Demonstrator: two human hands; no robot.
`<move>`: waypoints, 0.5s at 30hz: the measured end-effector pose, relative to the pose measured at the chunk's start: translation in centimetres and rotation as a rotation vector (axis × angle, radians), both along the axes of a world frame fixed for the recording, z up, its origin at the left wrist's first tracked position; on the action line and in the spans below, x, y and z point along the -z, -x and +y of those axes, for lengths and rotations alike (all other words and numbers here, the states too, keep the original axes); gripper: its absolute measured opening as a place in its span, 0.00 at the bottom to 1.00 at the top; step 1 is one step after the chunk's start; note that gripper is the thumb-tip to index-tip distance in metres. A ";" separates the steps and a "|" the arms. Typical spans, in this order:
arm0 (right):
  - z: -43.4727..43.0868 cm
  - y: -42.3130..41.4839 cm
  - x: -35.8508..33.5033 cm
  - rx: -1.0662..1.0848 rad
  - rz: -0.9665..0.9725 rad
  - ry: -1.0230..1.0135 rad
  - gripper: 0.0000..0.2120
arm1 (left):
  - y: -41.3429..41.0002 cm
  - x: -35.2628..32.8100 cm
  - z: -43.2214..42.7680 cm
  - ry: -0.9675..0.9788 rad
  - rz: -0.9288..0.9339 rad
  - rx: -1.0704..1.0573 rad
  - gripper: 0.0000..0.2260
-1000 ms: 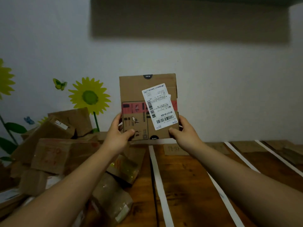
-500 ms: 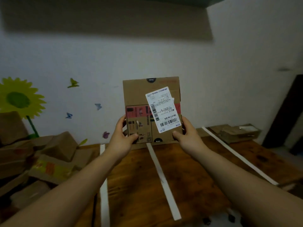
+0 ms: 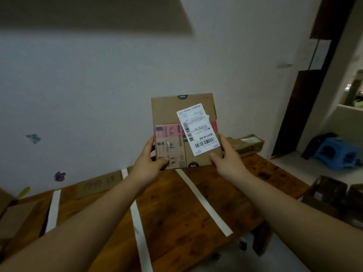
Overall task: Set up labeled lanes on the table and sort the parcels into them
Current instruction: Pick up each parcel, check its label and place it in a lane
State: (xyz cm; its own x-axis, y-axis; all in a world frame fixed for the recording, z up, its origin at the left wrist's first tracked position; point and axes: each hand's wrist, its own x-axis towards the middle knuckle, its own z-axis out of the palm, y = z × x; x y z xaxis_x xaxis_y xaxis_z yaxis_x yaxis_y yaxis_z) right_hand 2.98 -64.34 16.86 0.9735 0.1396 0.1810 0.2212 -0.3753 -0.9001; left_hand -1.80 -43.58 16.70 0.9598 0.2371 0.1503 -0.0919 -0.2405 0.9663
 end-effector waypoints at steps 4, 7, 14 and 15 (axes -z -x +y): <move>-0.5 -5.5 1.7 0.030 0.040 0.051 0.25 | -5.8 2.3 -0.4 0.028 0.068 0.054 0.29; -0.5 -9.9 3.1 0.047 0.065 0.088 0.24 | -10.3 4.5 -0.5 0.056 0.125 0.076 0.29; -1.8 -17.7 7.0 0.000 0.212 0.198 0.22 | -17.6 8.9 -2.1 0.114 0.305 0.043 0.31; -2.1 -18.7 7.6 -0.011 0.223 0.209 0.23 | -18.3 9.4 -2.5 0.137 0.325 0.034 0.30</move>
State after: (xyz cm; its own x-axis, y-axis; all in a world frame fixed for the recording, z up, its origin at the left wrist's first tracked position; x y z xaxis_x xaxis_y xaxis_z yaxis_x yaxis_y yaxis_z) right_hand 21.66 -66.49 9.28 0.9843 0.1620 -0.0703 0.0321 -0.5558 -0.8307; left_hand 16.54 -46.08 7.30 0.9599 0.2011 -0.1953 0.2200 -0.1084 0.9695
